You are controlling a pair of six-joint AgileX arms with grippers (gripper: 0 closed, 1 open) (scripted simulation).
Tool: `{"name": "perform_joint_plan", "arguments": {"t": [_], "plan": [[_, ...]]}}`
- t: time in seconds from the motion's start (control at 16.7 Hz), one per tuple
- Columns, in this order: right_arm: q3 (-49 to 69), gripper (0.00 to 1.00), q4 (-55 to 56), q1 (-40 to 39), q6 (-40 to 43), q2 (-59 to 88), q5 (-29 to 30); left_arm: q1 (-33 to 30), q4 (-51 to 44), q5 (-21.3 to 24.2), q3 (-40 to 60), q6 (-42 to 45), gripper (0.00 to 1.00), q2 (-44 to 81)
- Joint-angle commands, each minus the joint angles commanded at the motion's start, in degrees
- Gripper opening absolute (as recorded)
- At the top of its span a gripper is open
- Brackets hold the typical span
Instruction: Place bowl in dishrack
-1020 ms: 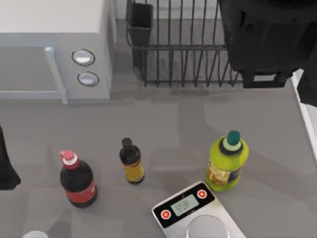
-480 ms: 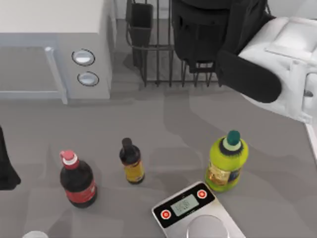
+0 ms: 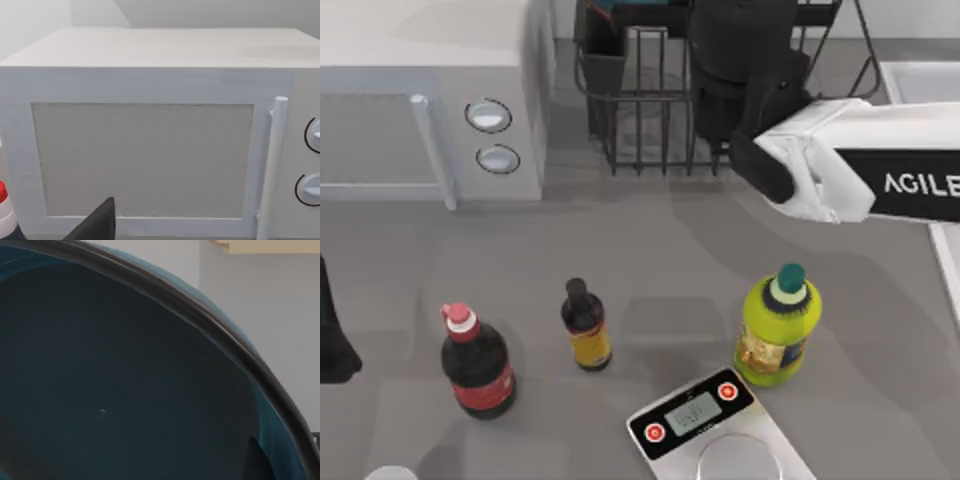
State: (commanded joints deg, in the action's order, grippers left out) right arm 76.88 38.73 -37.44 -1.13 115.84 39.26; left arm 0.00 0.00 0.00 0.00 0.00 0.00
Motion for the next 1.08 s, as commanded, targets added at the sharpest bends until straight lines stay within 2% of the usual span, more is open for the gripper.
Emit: {"name": "perform_joint_plan", "arguments": {"t": [0.36,1.08], "plan": [[-0.5,0.0,1.4,1.2,0.1,1.3,-1.1,0.0,0.0,0.0,0.0,0.0,1.0,0.0],[-0.5,0.9,1.4,1.2,0.1,1.3,-1.1,0.0,0.0,0.0,0.0,0.0,1.0,0.0]]}}
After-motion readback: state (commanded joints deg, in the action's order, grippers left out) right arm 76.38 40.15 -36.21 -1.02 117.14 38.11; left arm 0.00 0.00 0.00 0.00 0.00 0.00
